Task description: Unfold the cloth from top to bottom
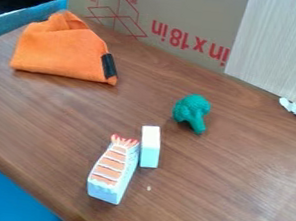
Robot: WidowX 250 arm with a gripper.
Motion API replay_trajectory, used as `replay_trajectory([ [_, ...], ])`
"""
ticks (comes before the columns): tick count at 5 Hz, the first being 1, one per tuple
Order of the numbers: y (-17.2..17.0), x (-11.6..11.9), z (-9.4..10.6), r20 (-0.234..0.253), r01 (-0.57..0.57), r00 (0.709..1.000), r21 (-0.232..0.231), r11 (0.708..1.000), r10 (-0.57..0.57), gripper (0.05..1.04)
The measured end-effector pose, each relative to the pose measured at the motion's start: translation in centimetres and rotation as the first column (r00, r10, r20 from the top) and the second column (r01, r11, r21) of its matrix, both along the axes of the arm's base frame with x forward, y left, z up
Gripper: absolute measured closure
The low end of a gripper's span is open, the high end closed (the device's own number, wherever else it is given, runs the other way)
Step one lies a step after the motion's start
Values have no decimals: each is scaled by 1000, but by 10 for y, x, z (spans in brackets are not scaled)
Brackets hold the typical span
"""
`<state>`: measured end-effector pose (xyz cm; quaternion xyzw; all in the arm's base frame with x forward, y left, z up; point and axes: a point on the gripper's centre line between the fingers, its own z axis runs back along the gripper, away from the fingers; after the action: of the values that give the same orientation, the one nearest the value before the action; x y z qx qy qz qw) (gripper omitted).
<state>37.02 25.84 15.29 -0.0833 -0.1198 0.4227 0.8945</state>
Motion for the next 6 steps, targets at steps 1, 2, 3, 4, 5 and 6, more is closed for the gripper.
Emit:
replay_trajectory([
  [1,7,2,-24,-1,-15,1000,68,998,15,84],
  [2,10,9,-30,19,-32,999,121,992,30,84],
  [3,17,15,-32,45,-64,997,165,984,57,84],
  [4,13,21,-45,31,-89,996,148,985,86,84],
  [5,18,30,-47,10,-155,988,153,976,155,84],
  [6,20,39,-53,-12,-188,981,158,969,192,84],
])
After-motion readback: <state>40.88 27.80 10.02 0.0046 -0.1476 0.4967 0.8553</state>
